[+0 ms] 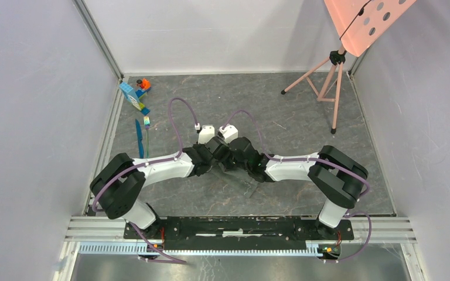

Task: Fold the napkin into a case and place the utensils inside
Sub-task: Grasp the top corner of the smaller rectangle folded napkin from the folded napkin.

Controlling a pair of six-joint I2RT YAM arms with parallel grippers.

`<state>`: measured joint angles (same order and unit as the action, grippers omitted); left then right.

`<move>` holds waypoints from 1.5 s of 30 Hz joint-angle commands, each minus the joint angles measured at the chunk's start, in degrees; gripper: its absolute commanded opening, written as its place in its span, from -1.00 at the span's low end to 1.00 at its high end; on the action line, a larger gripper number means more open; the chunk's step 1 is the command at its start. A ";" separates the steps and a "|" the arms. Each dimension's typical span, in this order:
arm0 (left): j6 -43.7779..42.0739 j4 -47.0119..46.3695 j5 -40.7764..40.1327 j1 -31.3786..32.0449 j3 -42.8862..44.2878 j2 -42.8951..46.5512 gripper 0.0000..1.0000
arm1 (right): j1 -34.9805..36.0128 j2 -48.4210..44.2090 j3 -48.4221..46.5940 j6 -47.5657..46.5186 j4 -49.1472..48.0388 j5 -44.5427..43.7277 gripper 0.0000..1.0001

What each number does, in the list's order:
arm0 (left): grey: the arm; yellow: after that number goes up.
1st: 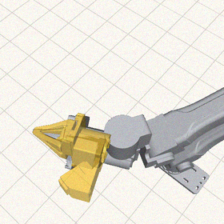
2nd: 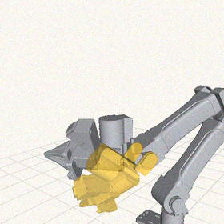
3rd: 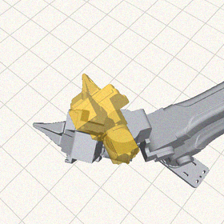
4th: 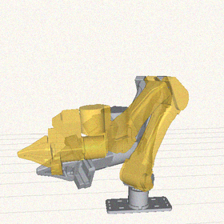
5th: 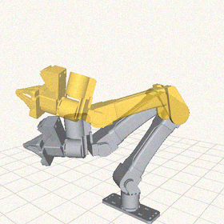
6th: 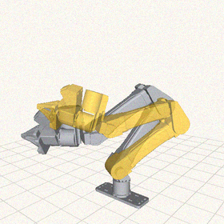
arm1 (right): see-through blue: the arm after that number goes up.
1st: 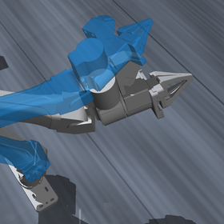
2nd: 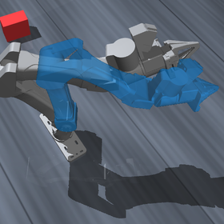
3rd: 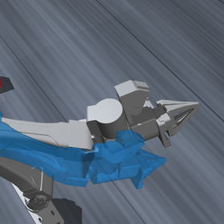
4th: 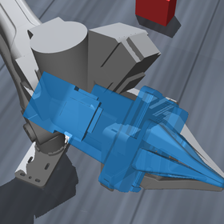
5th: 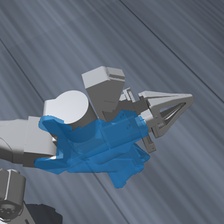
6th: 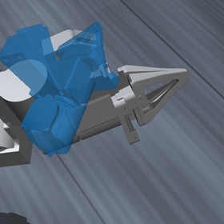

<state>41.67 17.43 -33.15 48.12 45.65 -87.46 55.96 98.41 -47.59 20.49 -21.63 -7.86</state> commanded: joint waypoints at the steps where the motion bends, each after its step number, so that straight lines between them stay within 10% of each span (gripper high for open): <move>1: 1.24 -0.03 -2.22 0.22 1.86 -2.16 -0.41 | 0.82 -0.76 -1.89 -0.75 -3.25 0.65 -0.99; 12: -1.56 -1.08 -2.63 0.13 1.63 0.23 -0.94 | 0.80 -0.54 -1.64 -0.94 -3.14 0.57 -0.99; 23: -2.46 -6.60 0.15 0.13 -3.55 8.76 -0.95 | 0.80 -1.07 -1.35 -1.81 -2.72 -0.19 -1.00; 33: 2.26 1.07 0.47 0.15 -1.01 3.72 -0.11 | 0.81 -1.25 -1.36 -1.79 -2.96 -0.23 -0.99; 45: 0.92 1.00 -2.01 0.13 2.14 -1.51 -0.34 | 0.81 -0.78 -1.62 -1.57 -3.19 0.30 -0.99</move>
<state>41.65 18.72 -32.49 48.14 45.50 -88.16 55.68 98.43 -47.59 20.01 -21.67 -8.32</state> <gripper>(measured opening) 0.367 0.019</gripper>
